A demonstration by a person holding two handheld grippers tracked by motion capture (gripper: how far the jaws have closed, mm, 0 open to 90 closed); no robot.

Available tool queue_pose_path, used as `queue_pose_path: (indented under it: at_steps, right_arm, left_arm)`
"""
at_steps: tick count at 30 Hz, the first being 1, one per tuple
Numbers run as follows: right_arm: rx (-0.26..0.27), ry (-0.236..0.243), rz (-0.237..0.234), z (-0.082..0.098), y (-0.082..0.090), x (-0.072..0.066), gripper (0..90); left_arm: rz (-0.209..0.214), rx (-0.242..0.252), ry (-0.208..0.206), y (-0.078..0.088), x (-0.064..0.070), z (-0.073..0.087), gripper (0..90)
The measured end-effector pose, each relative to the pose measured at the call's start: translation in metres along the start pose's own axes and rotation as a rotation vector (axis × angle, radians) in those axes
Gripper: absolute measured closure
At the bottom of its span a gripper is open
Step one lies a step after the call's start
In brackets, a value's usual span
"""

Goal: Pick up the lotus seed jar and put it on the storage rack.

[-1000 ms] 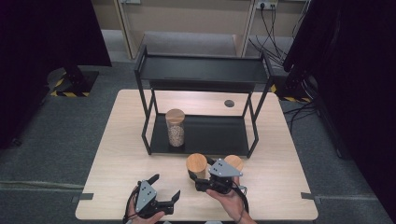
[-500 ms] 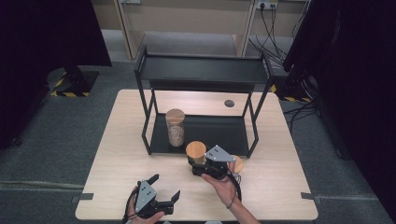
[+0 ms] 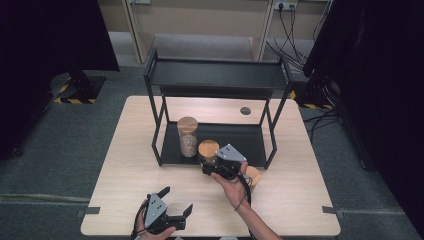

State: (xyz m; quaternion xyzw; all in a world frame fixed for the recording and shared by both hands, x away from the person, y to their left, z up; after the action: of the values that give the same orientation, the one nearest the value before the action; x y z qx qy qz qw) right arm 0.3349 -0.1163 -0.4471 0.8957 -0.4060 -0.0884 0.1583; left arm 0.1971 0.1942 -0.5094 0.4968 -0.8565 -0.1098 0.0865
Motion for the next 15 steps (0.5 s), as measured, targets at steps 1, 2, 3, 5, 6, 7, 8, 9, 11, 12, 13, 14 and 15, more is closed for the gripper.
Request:
queue_pose_path:
  at_steps: [1, 2, 3, 5, 6, 7, 8, 9, 11, 12, 13, 14, 15]
  right_arm:
    - [0.000, 0.000, 0.004, 0.000, -0.002, 0.001, 25.2]
    - [-0.001, -0.009, 0.010, -0.001, -0.004, 0.002, 25.2]
    - [-0.001, -0.016, 0.014, -0.001, -0.006, 0.002, 25.2]
    - [-0.002, -0.032, 0.025, 0.000, -0.009, 0.005, 25.2]
    - [-0.003, -0.035, 0.032, 0.001, -0.011, 0.006, 25.2]
    - [-0.004, -0.036, 0.039, 0.002, -0.012, 0.007, 25.2]
    - [-0.007, -0.037, 0.045, 0.003, -0.014, 0.008, 25.2]
    - [-0.010, -0.036, 0.053, 0.003, -0.015, 0.008, 25.2]
    - [-0.013, -0.030, 0.064, 0.004, -0.019, 0.010, 25.2]
    - [-0.015, -0.027, 0.066, 0.003, -0.021, 0.010, 25.2]
    - [-0.014, -0.023, 0.069, 0.003, -0.022, 0.010, 25.2]
    - [-0.016, -0.028, 0.075, 0.002, -0.023, 0.009, 25.2]
    - [-0.017, -0.035, 0.079, 0.001, -0.024, 0.009, 25.2]
  left_arm:
    - [0.000, -0.002, -0.001, 0.000, 0.000, 0.000, 2.7]
    - [0.001, -0.002, -0.001, 0.000, 0.000, 0.000, 2.7]
    - [0.000, -0.003, -0.001, 0.000, 0.000, 0.000, 2.7]
    - [0.001, -0.004, -0.001, 0.000, 0.000, 0.000, 2.7]
    - [0.001, -0.005, -0.001, 0.000, 0.000, 0.000, 2.7]
    - [0.002, -0.005, -0.001, 0.000, 0.000, 0.000, 2.7]
    - [0.002, -0.005, -0.001, 0.000, 0.000, 0.000, 2.7]
    - [0.002, -0.005, -0.001, -0.001, 0.000, 0.000, 2.7]
    - [0.002, -0.005, 0.000, 0.000, 0.000, 0.000, 2.7]
    - [0.002, -0.004, -0.001, 0.000, 0.000, 0.000, 2.7]
    - [0.001, -0.003, 0.001, 0.000, 0.000, 0.000, 2.7]
    - [0.001, -0.003, 0.001, 0.000, 0.000, 0.000, 2.7]
    - [0.001, -0.004, 0.001, 0.000, -0.001, 0.000, 2.7]
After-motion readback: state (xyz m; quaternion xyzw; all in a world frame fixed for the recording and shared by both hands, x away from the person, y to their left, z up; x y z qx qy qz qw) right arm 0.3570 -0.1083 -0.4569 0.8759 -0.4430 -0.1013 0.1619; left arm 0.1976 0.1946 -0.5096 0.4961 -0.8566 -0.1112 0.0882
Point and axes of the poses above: each handheld gripper's, and its own axes: y roughly backward along the jaws, z roughly out of its underside, x roughly to its right, the point moved 6 cm from there along -y, roughly forward along the jaws, and after that the axes turned 6 degrees about -z, right-handed, at the moved point
